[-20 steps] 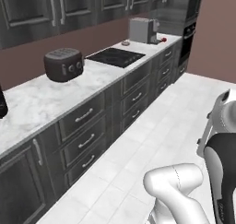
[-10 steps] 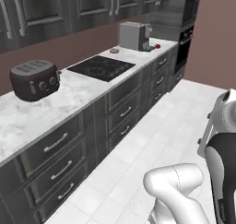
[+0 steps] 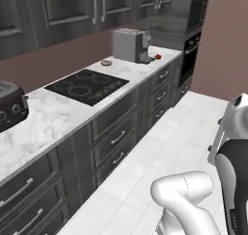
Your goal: Place the bell pepper and broccoli inside the fridge drawer. Close the drawer after placing the vegetables.
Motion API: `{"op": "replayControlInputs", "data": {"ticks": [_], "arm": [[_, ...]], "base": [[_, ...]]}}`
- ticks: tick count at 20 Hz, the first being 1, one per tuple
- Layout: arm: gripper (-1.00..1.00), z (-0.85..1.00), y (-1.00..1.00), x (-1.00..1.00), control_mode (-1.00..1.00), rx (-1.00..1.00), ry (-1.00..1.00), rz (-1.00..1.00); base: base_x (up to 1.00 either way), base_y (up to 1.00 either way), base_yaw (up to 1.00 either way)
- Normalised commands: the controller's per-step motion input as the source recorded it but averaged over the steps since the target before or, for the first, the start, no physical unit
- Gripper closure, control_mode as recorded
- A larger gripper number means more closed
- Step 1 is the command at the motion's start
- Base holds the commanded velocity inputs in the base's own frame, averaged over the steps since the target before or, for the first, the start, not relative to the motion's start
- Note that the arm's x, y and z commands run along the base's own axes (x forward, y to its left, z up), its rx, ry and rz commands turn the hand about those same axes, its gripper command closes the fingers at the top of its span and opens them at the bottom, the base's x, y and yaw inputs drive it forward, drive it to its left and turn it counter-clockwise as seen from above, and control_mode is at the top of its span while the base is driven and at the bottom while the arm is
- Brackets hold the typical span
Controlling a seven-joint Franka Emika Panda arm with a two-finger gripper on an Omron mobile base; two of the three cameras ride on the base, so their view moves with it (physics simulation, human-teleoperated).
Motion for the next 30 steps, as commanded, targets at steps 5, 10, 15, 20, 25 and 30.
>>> {"op": "replayControlInputs", "data": {"ticks": [5, 10, 15, 20, 25, 30], "arm": [[-1.00, 0.00, 0.00, 0.00, 1.00, 0.00, 0.00, 0.00], [-1.00, 0.00, 0.00, 0.00, 1.00, 0.00, 0.00, 0.00], [-1.00, 0.00, 0.00, 0.00, 1.00, 0.00, 0.00, 0.00], [-1.00, 0.00, 0.00, 0.00, 1.00, 0.00, 0.00, 0.00], [-1.00, 0.00, 0.00, 0.00, 1.00, 0.00, 0.00, 0.00], [-1.00, 0.00, 0.00, 0.00, 1.00, 0.00, 0.00, 0.00]], "base": [[1.00, -0.53, 0.01], [1.00, -0.51, 0.03], [1.00, -0.56, 0.17], [0.87, -0.50, 0.25], [0.80, -0.53, 0.25], [0.82, -0.51, 0.25]]}}
